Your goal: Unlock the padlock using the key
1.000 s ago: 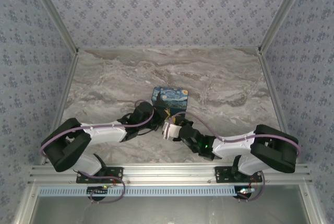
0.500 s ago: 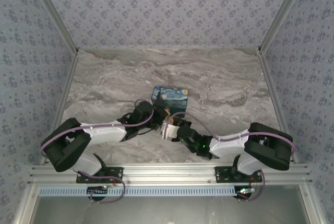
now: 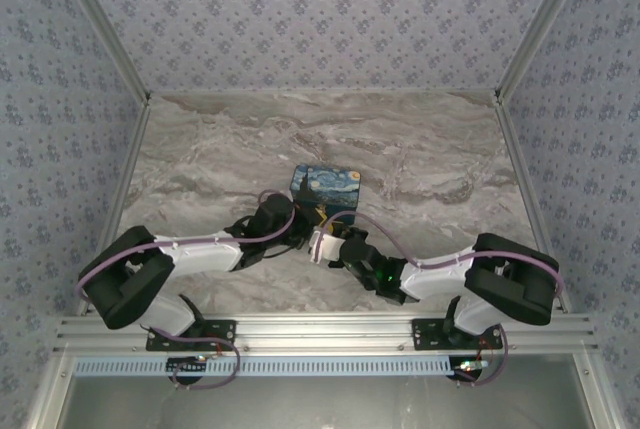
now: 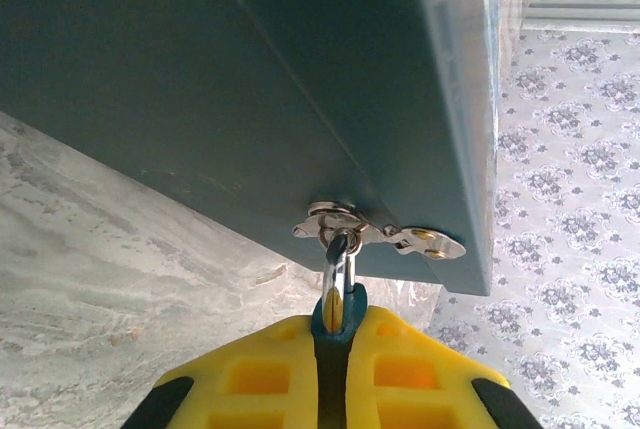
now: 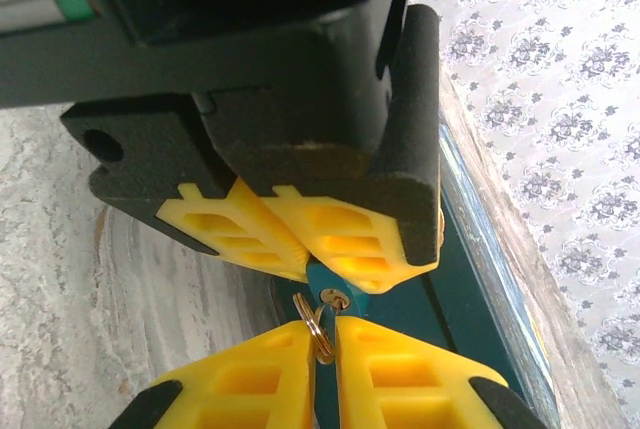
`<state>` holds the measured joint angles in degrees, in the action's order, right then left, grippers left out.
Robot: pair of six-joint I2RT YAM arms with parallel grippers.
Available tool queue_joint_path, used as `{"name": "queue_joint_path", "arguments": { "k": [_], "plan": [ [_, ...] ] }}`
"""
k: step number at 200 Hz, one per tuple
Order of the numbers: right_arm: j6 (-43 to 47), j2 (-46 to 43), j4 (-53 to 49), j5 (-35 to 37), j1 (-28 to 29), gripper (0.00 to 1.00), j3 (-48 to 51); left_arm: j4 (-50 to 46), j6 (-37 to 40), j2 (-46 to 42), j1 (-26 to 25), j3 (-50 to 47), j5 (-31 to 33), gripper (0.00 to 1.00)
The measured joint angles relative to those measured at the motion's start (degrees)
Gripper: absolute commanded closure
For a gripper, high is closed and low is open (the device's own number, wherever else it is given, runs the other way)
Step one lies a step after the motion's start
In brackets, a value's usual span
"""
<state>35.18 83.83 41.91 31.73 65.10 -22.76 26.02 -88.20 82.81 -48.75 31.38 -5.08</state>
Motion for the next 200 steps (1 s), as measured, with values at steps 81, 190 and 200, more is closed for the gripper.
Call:
{"name": "queue_joint_path", "arguments": {
  "k": [81, 190, 200],
  "plan": [
    [-1.18, 1.36, 0.63, 0.0, -0.26, 0.95, -0.63, 0.0, 0.0, 0.0, 0.13, -0.02, 0.5, 1.0],
    [-21.33, 1.2, 1.88, -0.87, -1.6, 1.0, -0.74, 0.46, -0.11, 0.13, 0.39, 0.79, 1.25, 1.0],
    [-23.89, 1.2, 2.1, -0.87, -1.64, 1.0, -0.68, 0.48, -0.28, 0.15, 0.39, 0.81, 1.31, 1.0]
  ]
}}
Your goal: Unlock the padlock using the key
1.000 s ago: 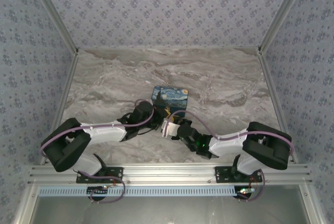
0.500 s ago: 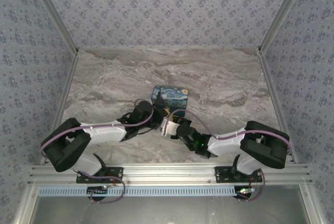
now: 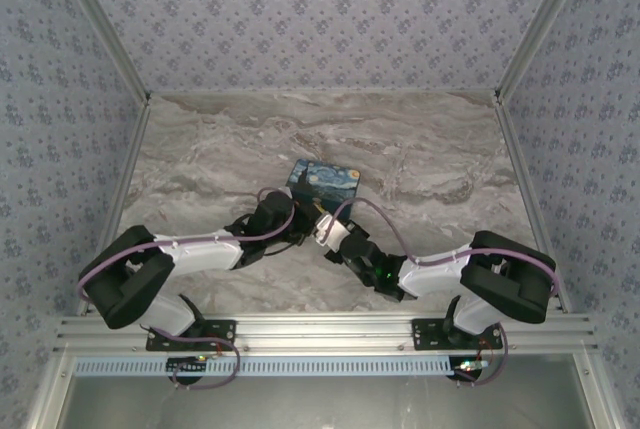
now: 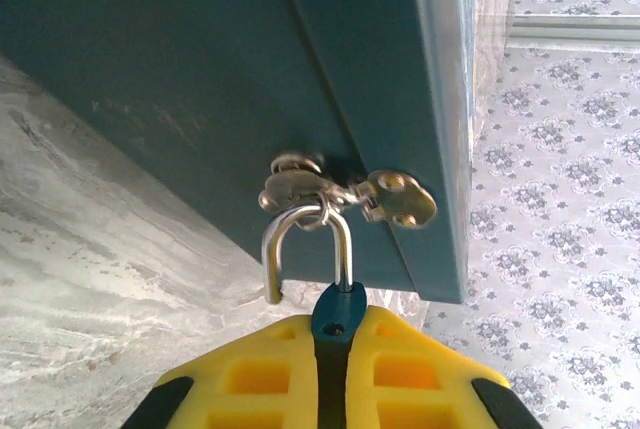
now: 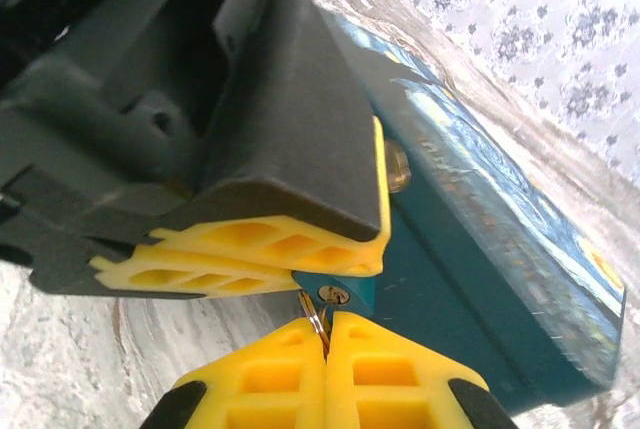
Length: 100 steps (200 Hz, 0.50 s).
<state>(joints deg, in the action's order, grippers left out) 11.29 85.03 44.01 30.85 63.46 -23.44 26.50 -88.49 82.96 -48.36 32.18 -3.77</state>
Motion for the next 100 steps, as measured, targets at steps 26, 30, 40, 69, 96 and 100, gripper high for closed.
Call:
{"name": "queue_joint_path", "arguments": {
  "k": [26, 30, 40, 69, 96, 100],
  "plan": [
    [-4.35, 0.0, 0.66, -0.02, -0.02, 1.0, 0.31, 0.07, -0.15, 0.04, 0.0, 0.04, 0.0, 1.0],
    [-5.14, 0.0, 0.72, -0.02, -0.02, 1.0, 0.35, 0.09, -0.13, 0.04, 0.0, 0.04, -0.02, 1.0],
    [-6.71, 0.0, 1.01, -0.09, -0.02, 1.0, 0.55, 0.13, -0.13, 0.04, 0.0, 0.04, -0.02, 1.0],
    [-9.22, 0.0, 1.36, -0.17, -0.02, 1.0, 0.79, 0.11, -0.15, 0.09, -0.02, 0.04, -0.22, 1.0],
    [-10.71, 0.0, 1.29, -0.22, -0.02, 1.0, 0.79, 0.11, -0.02, 0.09, -0.02, 0.04, -0.24, 0.8],
    [-10.93, 0.0, 1.29, -0.17, -0.02, 1.0, 0.79, 0.17, -0.39, 0.09, -0.02, 0.04, -0.26, 0.77]
  ]
}}
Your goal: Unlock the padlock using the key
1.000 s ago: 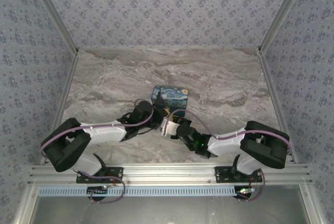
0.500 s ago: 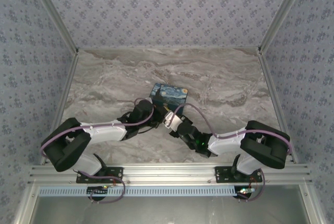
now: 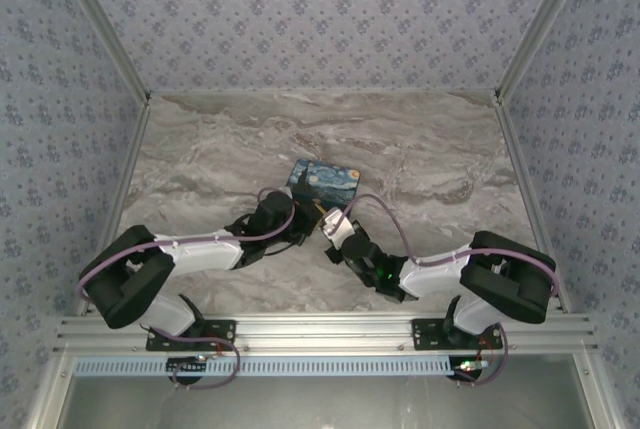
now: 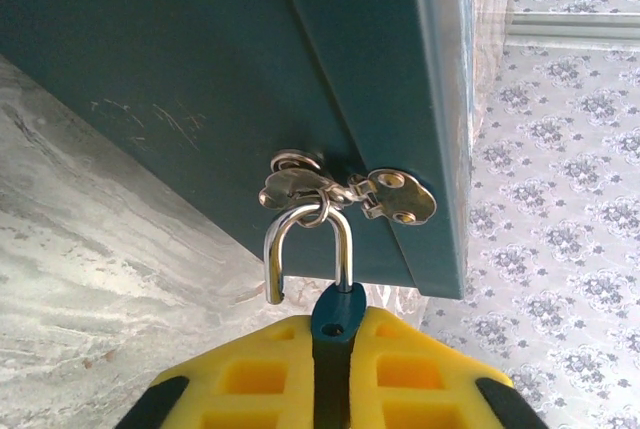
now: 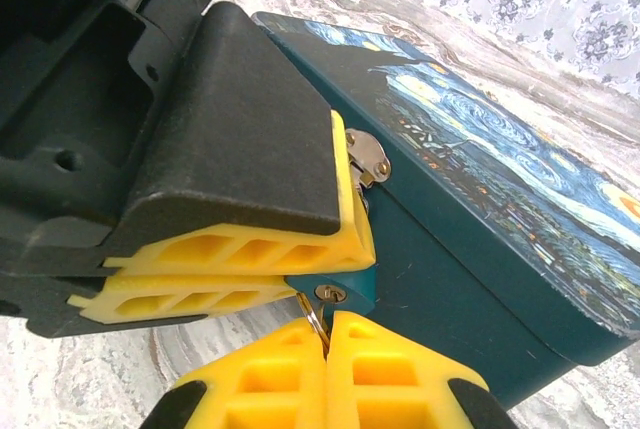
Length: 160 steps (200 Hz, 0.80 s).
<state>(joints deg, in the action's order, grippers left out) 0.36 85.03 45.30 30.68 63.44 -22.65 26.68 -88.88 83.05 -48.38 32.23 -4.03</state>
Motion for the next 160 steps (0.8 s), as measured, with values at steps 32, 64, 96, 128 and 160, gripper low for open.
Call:
{"name": "queue_joint_path", "arguments": {
  "k": [32, 64, 96, 128, 160],
  "plan": [
    [-3.65, 0.0, -2.38, 0.26, -0.83, 1.0, 0.0, 0.11, -0.15, -0.02, -0.04, 0.0, -1.18, 0.65],
    [-9.03, 0.26, -4.66, 0.9, -1.18, 1.0, -0.02, -0.02, -0.15, -0.09, 0.02, -0.02, -1.27, 0.57],
    [-14.69, 0.7, -5.35, 1.14, -1.2, 1.0, 0.0, -1.77, 0.02, -2.27, 0.79, -0.59, -1.29, 0.5],
    [-19.47, 0.66, -6.54, 1.16, -2.23, 1.0, 0.0, -6.84, 1.92, -8.55, 3.8, -1.49, -1.09, 0.4],
    [-24.85, 0.57, -6.45, -0.17, -4.46, 1.0, 1.22, -13.05, 5.25, -15.8, 8.04, -1.46, -0.98, 0.32]
  ]
}}
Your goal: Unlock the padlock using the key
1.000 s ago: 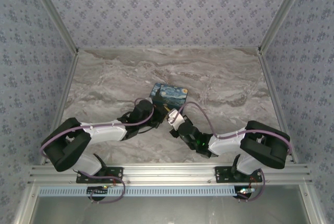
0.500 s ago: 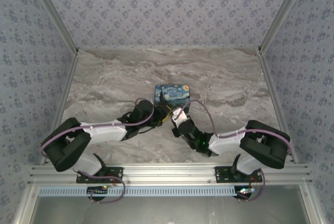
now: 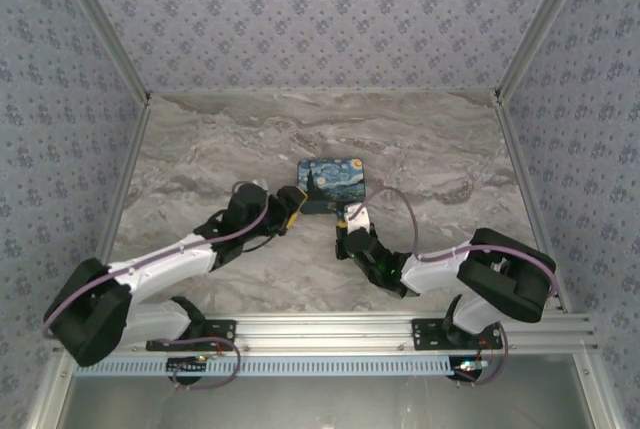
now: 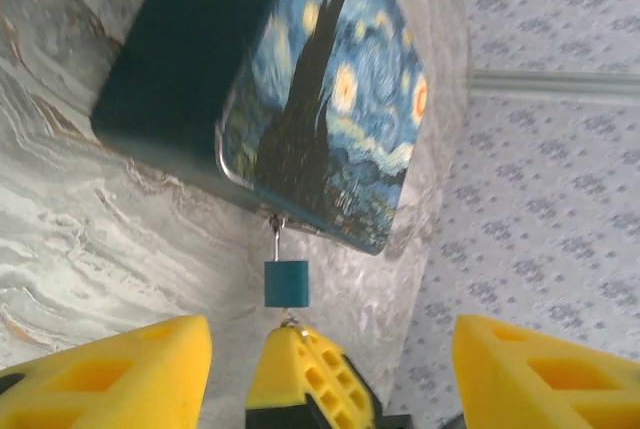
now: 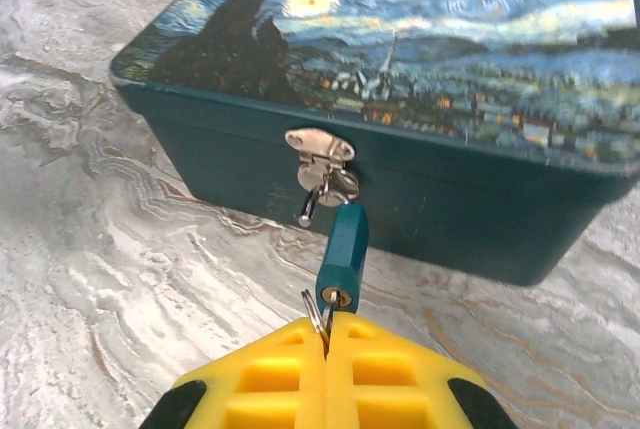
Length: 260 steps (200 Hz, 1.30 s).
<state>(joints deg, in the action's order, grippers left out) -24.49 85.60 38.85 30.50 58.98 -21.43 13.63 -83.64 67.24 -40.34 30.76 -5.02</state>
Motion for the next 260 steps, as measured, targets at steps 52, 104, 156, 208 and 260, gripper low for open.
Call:
{"name": "queue_joint_path", "arguments": {
  "k": [52, 104, 156, 208, 260],
  "plan": [
    [-6.27, -1.22, 1.14, -2.58, -2.21, 1.0, 2.1, -8.02, 6.75, -5.03, 6.14, 5.27, -0.02, 0.19],
    [-10.58, -1.51, 4.33, -6.21, -5.33, 1.0, 4.31, -13.55, 16.63, -3.23, 11.45, 20.11, -1.18, 0.15],
    [-14.67, -1.62, 6.21, -11.06, -9.11, 1.0, 5.66, -19.45, 27.96, 8.02, 13.14, 29.07, -6.54, 0.16],
    [-19.96, -2.32, 6.51, -16.92, -13.68, 1.0, 6.36, -20.13, 31.39, 18.64, 13.11, 26.49, -10.71, 0.18],
    [-23.17, -5.86, 4.48, -20.0, -16.57, 1.0, 6.95, -18.88, 32.81, 26.91, 12.57, 28.37, -13.81, 0.22]
  ]
}}
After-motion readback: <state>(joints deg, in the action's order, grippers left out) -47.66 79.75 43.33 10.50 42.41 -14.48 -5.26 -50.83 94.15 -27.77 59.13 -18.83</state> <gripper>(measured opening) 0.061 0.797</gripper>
